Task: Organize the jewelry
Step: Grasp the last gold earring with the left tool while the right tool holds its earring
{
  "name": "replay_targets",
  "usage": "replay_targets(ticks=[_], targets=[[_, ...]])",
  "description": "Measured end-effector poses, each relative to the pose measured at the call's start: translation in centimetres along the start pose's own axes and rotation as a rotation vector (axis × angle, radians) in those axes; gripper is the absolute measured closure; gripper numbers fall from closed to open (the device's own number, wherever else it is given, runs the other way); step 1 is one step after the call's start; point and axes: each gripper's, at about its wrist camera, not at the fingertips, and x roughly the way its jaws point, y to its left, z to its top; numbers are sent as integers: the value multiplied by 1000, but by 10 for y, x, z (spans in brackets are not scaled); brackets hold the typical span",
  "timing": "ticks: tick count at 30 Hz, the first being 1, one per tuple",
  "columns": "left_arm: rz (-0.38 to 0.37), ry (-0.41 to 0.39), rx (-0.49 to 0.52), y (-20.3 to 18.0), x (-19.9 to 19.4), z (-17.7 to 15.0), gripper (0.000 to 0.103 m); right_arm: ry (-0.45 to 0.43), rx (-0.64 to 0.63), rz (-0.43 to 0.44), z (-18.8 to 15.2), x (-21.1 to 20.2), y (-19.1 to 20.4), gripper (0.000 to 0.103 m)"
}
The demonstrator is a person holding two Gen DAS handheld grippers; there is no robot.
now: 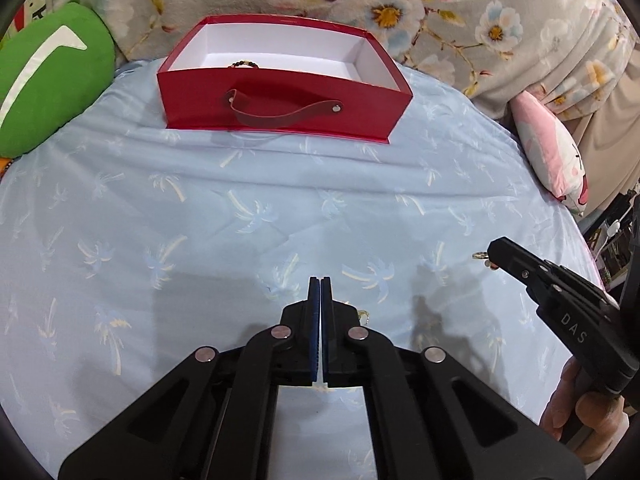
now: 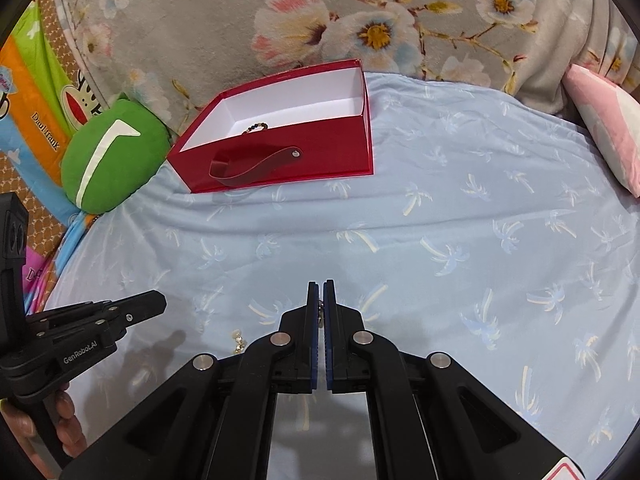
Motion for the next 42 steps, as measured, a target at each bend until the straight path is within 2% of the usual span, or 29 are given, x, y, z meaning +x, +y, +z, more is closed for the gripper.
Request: replay_targets(ticks=[2, 4, 5, 6, 11, 13, 14, 15, 23, 30, 32, 35, 37, 38, 39, 42], targets=[[-13, 21, 19, -6, 7, -4, 102, 7, 3, 1, -2, 2, 0, 101], [-12, 46, 50, -17, 18, -10, 91, 14, 1, -1, -4, 3, 0, 101], [-14, 52, 60, -21, 22, -14, 82, 16, 3, -3, -5, 3, 0, 101], [-16, 59, 67, -25, 27, -16, 80, 18, 4, -4, -6, 3, -1, 101], [-14, 97, 92, -40, 54, -21, 81, 19, 13, -16, -8, 0, -7, 101], [-17, 112, 84, -39, 59, -22, 89, 19, 16, -18, -9, -1, -9, 101], [-21, 118, 79, -38, 61, -22, 101, 19, 17, -19, -9, -1, -10, 101], [-29, 121, 74, -36, 61, -22, 103, 20, 19, -18, -9, 0, -11, 101], [-41, 47, 29, -19, 32, -7, 103, 7, 16, -3, -5, -2, -8, 101], [-18, -38, -4, 2, -1, 18, 103, -27, 0, 4, 9, -8, -1, 101], [-16, -38, 2, 1, -1, 17, 103, -26, 3, 8, 9, -6, 0, 101], [-37, 7, 41, -9, 11, 8, 102, -17, 4, 8, 6, -4, -1, 101], [-24, 26, 56, -18, 23, -1, 85, -11, 4, 6, 4, -3, -1, 101], [-23, 38, 58, -22, 29, -4, 62, -7, 6, 4, 3, -2, -2, 101], [-14, 43, 53, -25, 36, -8, 57, -4, 7, 4, 2, -2, -3, 101], [2, 73, 87, -36, 54, -16, 58, 0, 12, -1, -1, -2, -6, 101]])
